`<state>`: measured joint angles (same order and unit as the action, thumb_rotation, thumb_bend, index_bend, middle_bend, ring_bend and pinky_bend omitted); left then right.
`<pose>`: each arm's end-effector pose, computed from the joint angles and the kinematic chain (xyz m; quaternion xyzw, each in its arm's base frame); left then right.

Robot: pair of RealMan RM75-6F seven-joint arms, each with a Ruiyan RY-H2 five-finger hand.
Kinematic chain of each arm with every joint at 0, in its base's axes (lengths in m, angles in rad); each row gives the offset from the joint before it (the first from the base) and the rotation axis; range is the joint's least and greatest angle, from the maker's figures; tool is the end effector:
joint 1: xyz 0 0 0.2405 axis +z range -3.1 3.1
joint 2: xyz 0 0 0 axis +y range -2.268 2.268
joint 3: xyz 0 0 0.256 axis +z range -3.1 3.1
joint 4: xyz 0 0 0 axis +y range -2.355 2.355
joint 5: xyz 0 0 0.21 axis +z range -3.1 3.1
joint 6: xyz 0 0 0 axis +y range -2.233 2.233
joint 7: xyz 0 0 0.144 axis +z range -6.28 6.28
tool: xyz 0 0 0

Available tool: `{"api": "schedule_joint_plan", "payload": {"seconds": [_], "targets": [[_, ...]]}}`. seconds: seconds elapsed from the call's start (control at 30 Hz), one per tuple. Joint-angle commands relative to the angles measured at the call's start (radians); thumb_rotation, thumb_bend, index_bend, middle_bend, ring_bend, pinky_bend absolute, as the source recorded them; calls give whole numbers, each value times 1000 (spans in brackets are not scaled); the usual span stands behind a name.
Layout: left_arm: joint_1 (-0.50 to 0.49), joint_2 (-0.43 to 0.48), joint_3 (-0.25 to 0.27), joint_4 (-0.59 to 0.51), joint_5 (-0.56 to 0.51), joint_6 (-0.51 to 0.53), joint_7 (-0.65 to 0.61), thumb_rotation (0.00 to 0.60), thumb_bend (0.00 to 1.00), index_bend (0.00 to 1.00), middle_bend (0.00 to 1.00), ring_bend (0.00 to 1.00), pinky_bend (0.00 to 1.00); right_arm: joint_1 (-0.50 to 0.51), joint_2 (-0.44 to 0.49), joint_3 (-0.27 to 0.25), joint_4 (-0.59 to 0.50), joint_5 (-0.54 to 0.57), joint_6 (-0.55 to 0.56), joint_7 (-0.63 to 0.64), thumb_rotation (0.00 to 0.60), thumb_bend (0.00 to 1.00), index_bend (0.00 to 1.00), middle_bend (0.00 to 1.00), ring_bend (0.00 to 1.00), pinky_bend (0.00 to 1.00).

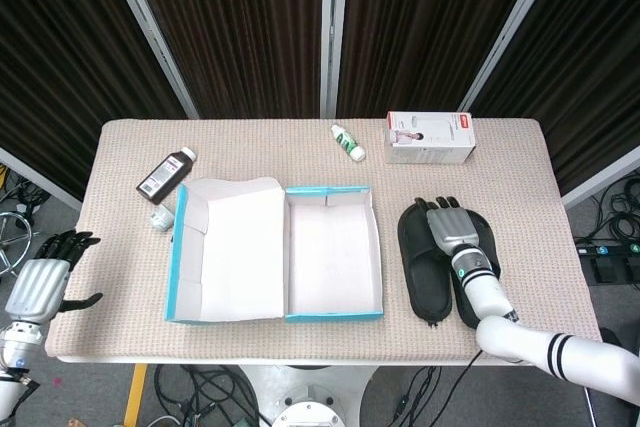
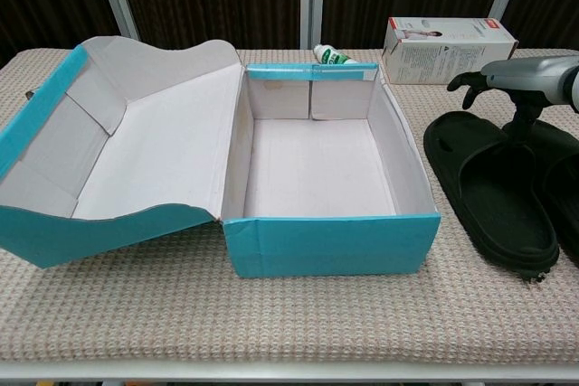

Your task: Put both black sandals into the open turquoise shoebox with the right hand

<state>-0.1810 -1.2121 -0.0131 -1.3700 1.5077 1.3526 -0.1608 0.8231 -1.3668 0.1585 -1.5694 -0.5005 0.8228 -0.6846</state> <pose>-0.3426 0.2085 0.1324 -0.6328 -0.4110 -0.3662 0.5445 -0.2009 -0.3616 0.0214 0.7234 -0.4611 0.1817 0.4806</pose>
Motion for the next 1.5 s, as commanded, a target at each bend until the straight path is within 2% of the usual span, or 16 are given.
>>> {"api": "schedule_joint_plan", "payload": {"seconds": [0.03, 0.3, 0.83, 1.07, 1.37, 1.5], "targets": [[-3, 0, 3, 5, 3, -5, -9, 600, 70, 186, 150, 91, 136, 20, 14, -12, -15, 27, -1, -5, 600, 92, 59, 153, 33, 23], [-7, 2, 8, 10, 8, -13, -24, 600, 70, 187, 150, 91, 136, 75, 13, -40, 14, 115, -17, -14, 600, 91, 49, 151, 20, 9], [-26, 26, 21, -11, 31, -32, -54, 600, 70, 186, 150, 91, 136, 210, 30, -113, 95, 315, -168, -4, 600, 96, 17, 168, 0, 0], [-32, 37, 26, -24, 27, -49, -68, 600, 69, 186, 150, 91, 136, 265, 46, -151, 111, 362, -215, 18, 600, 101, 11, 169, 0, 0], [-36, 41, 31, -26, 26, -58, -79, 600, 70, 187, 150, 91, 136, 316, 42, -196, 118, 394, -221, 50, 600, 108, 10, 278, 2, 0], [-35, 40, 33, -25, 24, -60, -79, 600, 70, 187, 150, 91, 136, 319, 31, -202, 125, 378, -205, 75, 600, 115, 11, 370, 48, 0]]}}
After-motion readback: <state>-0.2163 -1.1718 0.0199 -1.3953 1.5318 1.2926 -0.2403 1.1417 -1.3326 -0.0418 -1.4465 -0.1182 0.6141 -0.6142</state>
